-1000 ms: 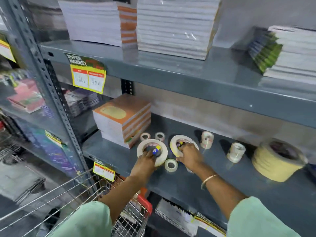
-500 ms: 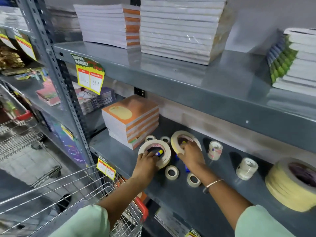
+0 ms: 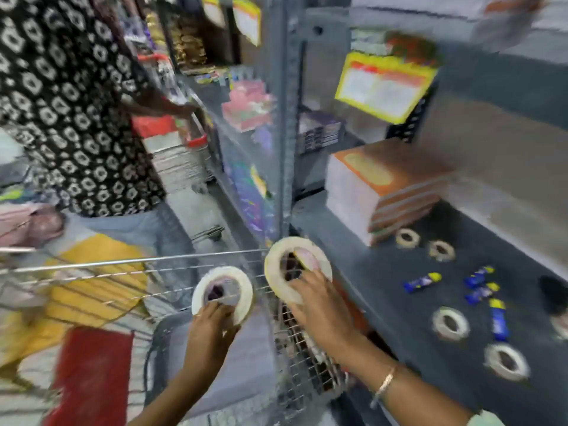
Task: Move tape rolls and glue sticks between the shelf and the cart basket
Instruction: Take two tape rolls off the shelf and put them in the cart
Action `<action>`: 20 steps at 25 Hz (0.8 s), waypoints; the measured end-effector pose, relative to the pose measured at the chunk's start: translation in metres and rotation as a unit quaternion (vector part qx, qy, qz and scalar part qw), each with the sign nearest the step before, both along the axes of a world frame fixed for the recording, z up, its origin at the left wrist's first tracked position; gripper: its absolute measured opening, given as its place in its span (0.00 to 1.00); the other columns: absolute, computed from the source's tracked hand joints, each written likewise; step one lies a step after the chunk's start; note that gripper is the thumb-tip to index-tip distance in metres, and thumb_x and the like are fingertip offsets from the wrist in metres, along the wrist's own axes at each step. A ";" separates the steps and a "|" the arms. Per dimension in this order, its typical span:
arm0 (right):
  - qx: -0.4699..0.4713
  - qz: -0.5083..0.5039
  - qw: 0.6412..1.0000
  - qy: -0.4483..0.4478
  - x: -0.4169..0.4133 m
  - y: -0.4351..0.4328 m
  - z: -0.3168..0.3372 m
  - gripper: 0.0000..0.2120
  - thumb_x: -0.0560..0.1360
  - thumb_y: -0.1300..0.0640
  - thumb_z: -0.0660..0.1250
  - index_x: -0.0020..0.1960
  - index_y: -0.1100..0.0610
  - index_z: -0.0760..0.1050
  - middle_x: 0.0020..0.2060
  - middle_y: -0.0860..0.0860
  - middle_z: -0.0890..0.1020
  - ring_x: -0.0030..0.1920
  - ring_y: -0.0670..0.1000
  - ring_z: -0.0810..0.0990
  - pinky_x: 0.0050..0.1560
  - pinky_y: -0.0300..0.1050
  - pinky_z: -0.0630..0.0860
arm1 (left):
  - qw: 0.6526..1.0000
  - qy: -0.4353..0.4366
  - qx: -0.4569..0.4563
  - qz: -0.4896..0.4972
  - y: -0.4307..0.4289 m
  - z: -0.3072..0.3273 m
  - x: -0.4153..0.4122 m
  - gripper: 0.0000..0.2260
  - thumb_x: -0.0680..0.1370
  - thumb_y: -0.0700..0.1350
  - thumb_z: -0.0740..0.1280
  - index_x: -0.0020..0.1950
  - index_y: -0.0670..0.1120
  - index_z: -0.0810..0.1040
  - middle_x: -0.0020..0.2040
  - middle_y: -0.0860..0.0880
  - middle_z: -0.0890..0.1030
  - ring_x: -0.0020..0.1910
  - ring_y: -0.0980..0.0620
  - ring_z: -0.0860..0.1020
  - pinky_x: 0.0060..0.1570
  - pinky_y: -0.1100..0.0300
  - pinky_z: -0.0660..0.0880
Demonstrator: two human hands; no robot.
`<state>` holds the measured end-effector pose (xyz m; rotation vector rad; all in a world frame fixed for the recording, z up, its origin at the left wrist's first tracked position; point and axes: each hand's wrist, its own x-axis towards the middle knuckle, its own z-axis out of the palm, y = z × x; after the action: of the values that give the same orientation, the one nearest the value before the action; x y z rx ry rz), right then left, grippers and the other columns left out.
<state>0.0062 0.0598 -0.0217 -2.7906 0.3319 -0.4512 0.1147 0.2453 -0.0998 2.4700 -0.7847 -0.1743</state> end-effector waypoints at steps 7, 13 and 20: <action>0.003 0.103 0.964 0.244 0.091 0.073 -0.194 0.15 0.49 0.54 0.78 0.36 0.51 0.83 0.32 0.47 0.84 0.36 0.47 0.84 0.37 0.34 0.80 | 0.980 0.108 0.152 0.073 0.072 -0.122 0.044 0.02 0.62 0.40 0.68 0.32 0.41 0.78 0.33 0.43 0.81 0.34 0.40 0.80 0.29 0.54 0.73; 0.024 0.066 0.938 0.339 0.121 0.078 -0.299 0.05 0.53 0.57 0.71 0.29 0.56 0.82 0.27 0.50 0.84 0.31 0.47 0.84 0.31 0.35 0.80 | 0.958 0.115 0.263 0.005 0.060 -0.217 0.065 0.13 0.54 0.40 0.78 0.31 0.47 0.77 0.31 0.50 0.80 0.31 0.48 0.80 0.23 0.58 0.73; -0.067 0.070 0.931 0.351 0.136 0.081 -0.342 0.18 0.60 0.60 0.52 0.27 0.58 0.80 0.26 0.51 0.82 0.32 0.49 0.82 0.44 0.43 0.64 | 0.965 0.124 0.233 0.006 0.060 -0.278 0.079 0.11 0.60 0.36 0.73 0.40 0.46 0.80 0.37 0.46 0.82 0.35 0.42 0.81 0.27 0.57 0.76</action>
<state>0.1426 0.1410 -0.3639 -2.9866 0.2469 0.6024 0.1937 0.3048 -0.3780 2.8067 -0.6760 -0.7234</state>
